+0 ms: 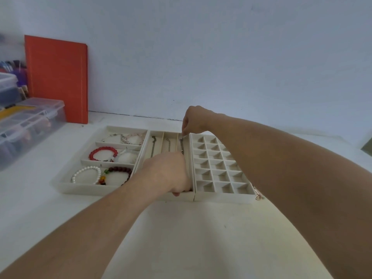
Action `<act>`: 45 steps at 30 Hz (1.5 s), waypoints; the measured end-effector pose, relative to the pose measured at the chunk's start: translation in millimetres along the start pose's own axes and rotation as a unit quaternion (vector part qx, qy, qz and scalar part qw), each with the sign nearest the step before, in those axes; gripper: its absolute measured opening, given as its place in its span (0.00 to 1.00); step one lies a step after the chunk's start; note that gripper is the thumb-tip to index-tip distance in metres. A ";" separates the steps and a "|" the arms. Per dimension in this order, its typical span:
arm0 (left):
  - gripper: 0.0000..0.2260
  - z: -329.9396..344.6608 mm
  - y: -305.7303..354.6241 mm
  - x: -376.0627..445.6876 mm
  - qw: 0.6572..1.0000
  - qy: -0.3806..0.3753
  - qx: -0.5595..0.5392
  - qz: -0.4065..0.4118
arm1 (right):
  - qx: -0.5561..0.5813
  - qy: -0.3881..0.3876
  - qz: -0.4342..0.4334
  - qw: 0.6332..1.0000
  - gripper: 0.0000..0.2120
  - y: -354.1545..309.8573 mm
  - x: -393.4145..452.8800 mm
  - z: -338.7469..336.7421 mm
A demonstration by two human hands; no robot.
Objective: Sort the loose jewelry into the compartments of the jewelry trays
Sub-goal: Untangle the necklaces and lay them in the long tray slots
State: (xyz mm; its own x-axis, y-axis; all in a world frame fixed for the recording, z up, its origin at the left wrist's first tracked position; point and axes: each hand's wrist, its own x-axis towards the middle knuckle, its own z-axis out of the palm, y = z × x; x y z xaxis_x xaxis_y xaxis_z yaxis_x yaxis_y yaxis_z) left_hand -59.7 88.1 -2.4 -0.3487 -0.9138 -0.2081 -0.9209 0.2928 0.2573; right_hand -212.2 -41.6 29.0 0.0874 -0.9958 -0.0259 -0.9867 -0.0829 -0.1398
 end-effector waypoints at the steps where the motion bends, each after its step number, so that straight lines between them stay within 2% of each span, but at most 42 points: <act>1: 0.06 -0.5 0.5 -0.7 1.000 -0.001 0.001 -0.001 | -0.003 0.002 0.002 1.000 0.02 -0.8 -1.2 2.1; 7: 0.07 -1.0 1.9 -1.8 1.000 -0.006 -0.004 -0.005 | -0.015 -0.008 0.007 1.000 0.08 -6.5 -7.1 9.5; 11: 0.06 -0.3 2.5 -1.4 1.000 0.000 -0.005 -0.005 | -0.036 -0.074 0.005 0.997 0.18 -8.3 -11.9 3.6; 16: 0.08 0.0 2.0 -0.6 1.000 0.000 -0.015 -0.008 | -0.028 -0.034 0.029 0.999 0.18 -6.6 -4.9 -2.8; 19: 0.07 -0.2 2.4 -1.3 1.000 -0.005 -0.020 -0.014 | -0.038 -0.021 0.049 0.998 0.11 -6.7 -2.7 6.0; 21: 0.07 -0.7 2.7 -2.2 1.000 -0.005 -0.018 -0.015 | -0.045 -0.013 0.068 0.997 0.14 -7.0 -1.7 15.8; 32: 0.10 -3.2 6.0 -4.3 1.000 -0.011 -0.001 -0.016 | 0.007 0.044 0.133 0.990 0.08 -14.2 1.3 35.0; 41: 0.09 -7.0 4.8 -8.1 0.999 -0.035 -0.014 -0.015 | 0.036 0.064 0.141 0.987 0.09 -11.4 -0.6 39.4; 45: 0.15 -20.3 2.3 -10.3 0.997 -0.061 -0.042 -0.009 | 0.020 0.084 0.133 0.987 0.09 -10.9 0.5 24.7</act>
State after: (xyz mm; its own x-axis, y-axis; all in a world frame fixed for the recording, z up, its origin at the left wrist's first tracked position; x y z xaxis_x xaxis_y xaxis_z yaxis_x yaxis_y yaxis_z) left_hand -54.7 92.4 19.5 -0.3559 -0.8760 -0.3254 -0.9109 0.2474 0.3303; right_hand -198.1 -40.3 6.1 -0.2013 -0.9746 0.0980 -0.9653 0.1804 -0.1887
